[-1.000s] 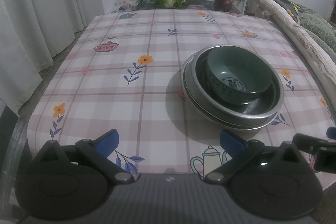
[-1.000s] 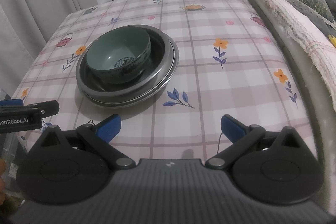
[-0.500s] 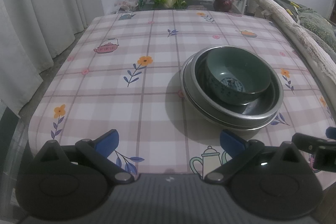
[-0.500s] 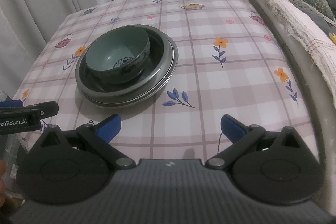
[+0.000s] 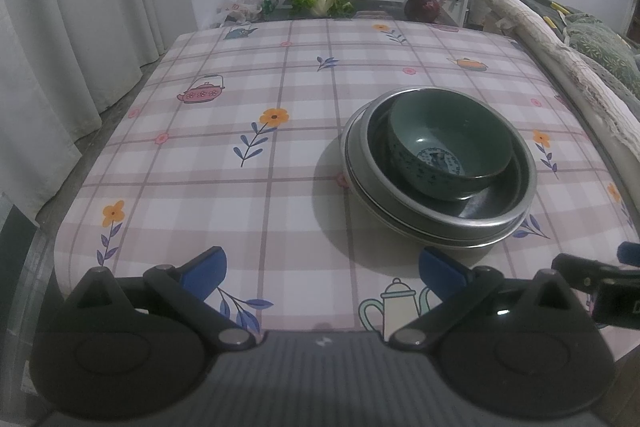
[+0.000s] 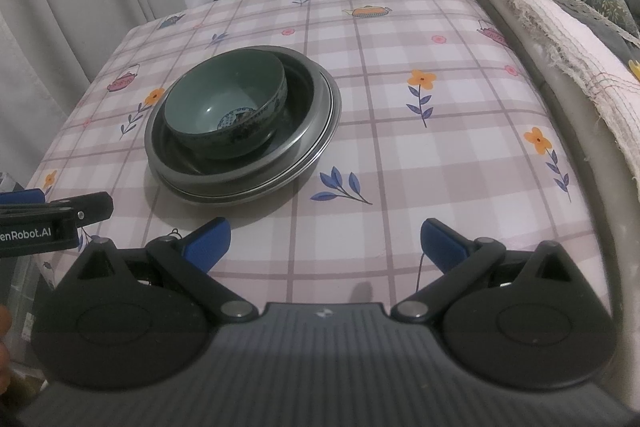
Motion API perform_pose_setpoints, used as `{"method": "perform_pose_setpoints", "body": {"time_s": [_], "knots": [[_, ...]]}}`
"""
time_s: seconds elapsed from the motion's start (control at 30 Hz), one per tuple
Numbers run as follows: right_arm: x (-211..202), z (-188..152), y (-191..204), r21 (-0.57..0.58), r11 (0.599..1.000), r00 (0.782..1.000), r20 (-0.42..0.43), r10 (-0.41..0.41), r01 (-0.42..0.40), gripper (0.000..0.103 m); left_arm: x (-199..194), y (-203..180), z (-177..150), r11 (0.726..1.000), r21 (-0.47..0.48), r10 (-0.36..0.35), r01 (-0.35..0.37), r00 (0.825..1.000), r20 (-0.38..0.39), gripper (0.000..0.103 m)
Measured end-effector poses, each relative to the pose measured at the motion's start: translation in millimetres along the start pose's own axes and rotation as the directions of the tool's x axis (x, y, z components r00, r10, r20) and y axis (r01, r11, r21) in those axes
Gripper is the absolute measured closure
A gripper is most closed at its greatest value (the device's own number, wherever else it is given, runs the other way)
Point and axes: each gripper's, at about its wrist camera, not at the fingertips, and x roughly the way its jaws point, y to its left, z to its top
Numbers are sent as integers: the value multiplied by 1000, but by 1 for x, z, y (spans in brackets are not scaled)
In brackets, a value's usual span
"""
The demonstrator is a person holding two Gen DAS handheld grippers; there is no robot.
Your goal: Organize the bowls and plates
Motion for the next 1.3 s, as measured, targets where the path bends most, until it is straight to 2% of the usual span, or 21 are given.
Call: {"method": "perform_pose_setpoints", "body": {"time_s": [1.3], "knots": [[3,-3,1,11,1000,1000,-14,14,-14,1,2,0,-2,1000,3,3,-3,1000,-10,0]]}}
